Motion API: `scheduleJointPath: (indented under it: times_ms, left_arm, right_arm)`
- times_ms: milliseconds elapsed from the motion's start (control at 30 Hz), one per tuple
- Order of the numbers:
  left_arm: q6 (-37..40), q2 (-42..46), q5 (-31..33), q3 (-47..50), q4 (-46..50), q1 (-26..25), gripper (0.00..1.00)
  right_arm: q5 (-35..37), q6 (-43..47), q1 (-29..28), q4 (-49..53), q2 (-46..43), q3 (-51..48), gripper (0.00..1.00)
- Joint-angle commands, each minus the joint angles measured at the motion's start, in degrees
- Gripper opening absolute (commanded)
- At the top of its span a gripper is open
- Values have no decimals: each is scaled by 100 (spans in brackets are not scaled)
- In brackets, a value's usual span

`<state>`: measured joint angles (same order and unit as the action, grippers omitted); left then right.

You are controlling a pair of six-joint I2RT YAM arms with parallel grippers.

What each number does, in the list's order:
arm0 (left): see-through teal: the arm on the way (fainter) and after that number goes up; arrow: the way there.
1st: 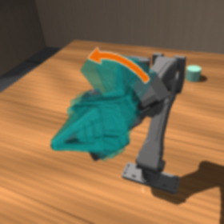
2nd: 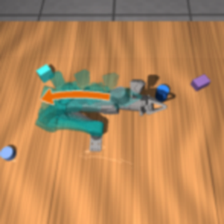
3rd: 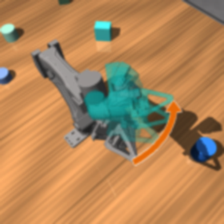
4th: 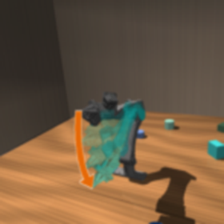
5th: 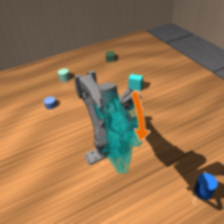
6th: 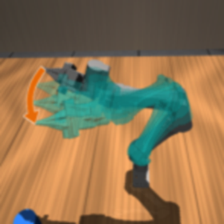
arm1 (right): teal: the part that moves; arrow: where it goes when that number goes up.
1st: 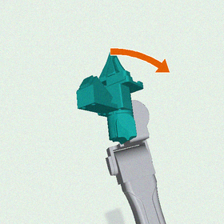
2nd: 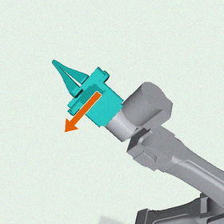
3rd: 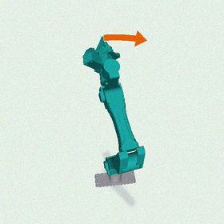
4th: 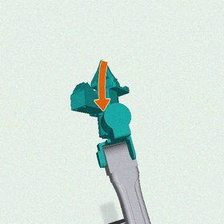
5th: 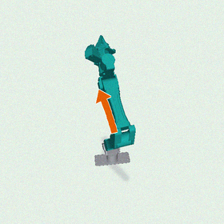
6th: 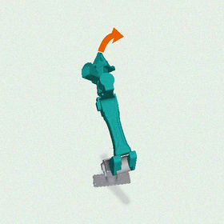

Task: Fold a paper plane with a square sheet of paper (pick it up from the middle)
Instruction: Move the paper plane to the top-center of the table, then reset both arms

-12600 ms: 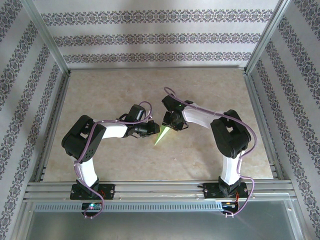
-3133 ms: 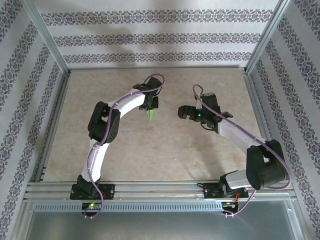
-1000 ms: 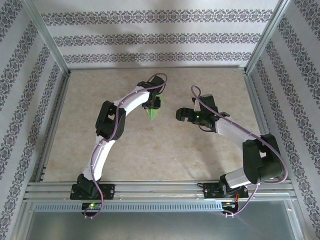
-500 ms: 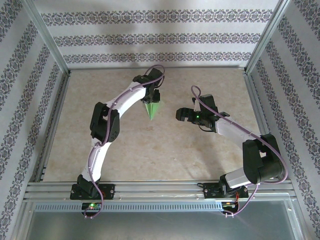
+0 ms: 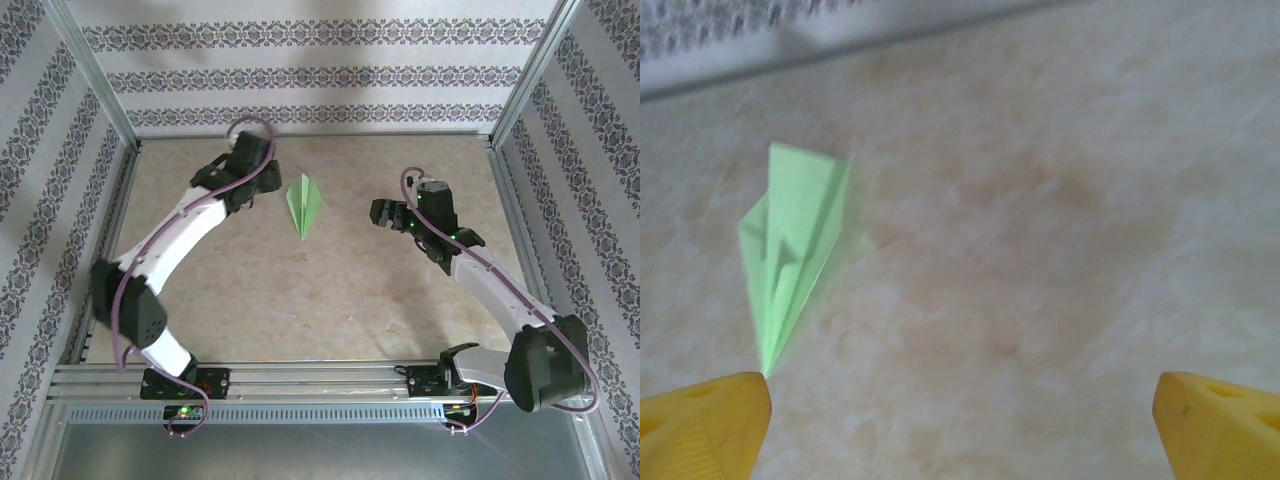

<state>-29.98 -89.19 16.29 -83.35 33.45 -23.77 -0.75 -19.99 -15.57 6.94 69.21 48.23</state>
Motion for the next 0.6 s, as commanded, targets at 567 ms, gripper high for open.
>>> scheduleJointPath:
  times_ms: [567]
  left_arm:
    - [1690, 2535, 1074, 5593, -4821, 2322, 99]
  right_arm:
    - [1569, 1406, 1038, -3344, 178, -2203, 98]
